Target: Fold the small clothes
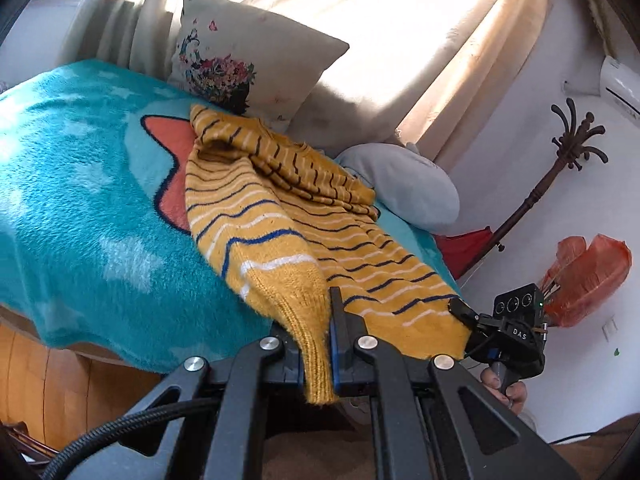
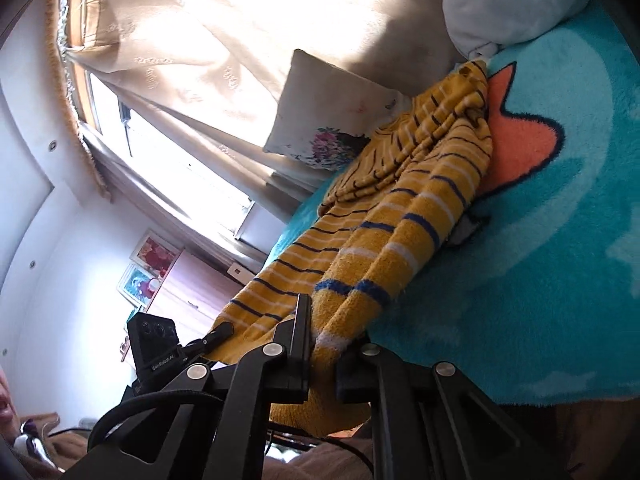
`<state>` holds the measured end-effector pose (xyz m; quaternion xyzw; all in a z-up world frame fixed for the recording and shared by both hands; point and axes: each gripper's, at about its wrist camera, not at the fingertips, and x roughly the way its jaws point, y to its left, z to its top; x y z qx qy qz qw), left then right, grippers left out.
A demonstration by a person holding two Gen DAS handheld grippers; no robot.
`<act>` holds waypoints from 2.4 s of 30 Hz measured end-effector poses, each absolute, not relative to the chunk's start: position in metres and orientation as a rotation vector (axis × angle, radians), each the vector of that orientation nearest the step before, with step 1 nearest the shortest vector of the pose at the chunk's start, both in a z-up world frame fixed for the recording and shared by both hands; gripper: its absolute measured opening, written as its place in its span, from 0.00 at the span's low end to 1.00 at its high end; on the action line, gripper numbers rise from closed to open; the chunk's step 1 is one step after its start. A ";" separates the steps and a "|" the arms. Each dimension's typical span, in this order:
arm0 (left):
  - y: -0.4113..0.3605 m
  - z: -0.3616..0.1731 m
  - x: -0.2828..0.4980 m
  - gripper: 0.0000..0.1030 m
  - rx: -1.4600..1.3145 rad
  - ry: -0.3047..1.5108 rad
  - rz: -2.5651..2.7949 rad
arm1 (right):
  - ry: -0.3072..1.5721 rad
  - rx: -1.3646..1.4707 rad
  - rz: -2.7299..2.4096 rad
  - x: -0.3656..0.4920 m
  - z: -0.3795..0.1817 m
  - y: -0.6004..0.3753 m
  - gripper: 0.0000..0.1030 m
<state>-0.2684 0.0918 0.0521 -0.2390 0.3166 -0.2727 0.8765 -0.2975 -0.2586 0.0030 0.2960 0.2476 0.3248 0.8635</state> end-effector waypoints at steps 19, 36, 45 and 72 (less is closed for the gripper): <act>0.097 0.081 -0.136 0.08 -0.555 0.680 -0.525 | 0.514 0.601 0.661 -0.196 0.066 -0.246 0.09; 0.049 0.064 0.076 0.10 -0.480 0.828 -0.426 | 0.602 0.791 0.460 0.003 0.058 -0.288 0.21; 0.080 0.072 0.106 0.46 -0.678 0.818 -0.456 | 0.511 0.852 0.282 0.043 0.064 -0.316 0.67; 0.111 0.045 0.039 0.59 -0.606 0.863 -0.337 | 0.550 0.248 0.030 -0.008 0.084 -0.293 0.67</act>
